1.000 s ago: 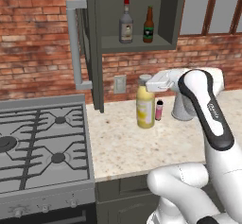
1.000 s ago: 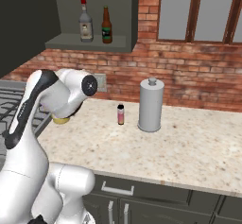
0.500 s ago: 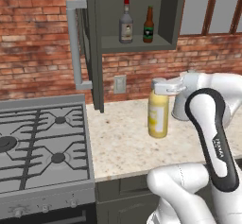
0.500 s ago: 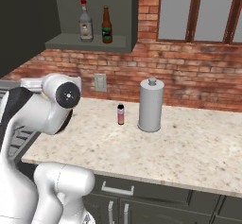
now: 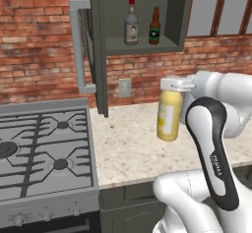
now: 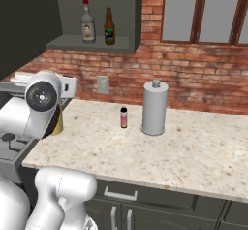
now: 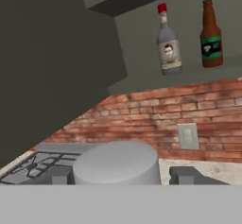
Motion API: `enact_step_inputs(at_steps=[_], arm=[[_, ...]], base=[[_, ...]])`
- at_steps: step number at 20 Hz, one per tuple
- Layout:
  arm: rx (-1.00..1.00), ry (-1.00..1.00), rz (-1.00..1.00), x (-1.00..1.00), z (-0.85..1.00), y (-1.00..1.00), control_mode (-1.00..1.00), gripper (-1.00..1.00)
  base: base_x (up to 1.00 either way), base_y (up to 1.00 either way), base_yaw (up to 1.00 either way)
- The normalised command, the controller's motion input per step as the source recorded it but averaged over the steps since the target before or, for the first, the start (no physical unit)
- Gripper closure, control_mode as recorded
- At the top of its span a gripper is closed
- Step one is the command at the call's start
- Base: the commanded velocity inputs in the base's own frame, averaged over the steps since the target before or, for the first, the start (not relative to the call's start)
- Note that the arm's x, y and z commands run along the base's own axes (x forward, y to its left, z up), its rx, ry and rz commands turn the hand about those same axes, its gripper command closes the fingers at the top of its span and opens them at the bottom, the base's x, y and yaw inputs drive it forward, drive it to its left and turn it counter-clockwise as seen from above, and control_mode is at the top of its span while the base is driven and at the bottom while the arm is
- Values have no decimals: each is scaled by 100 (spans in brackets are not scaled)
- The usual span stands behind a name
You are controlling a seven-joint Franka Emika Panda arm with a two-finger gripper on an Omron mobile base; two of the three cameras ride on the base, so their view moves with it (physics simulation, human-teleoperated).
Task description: Sort all alcoholic drinks to one cabinet, and non-alcoholic drinks to the other.
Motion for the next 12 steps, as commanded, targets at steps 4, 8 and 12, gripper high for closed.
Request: enact_step_inputs(at_steps=[4,8,12], arm=[[-2,3,-15,-20,25,-13,-100,100],[-3,2,-14,-43,9,-32,-100,100],[-3,4,-12,-52,3,-53,-100,100]], base=[[0,0,0],[0,0,0],[0,0,0]])
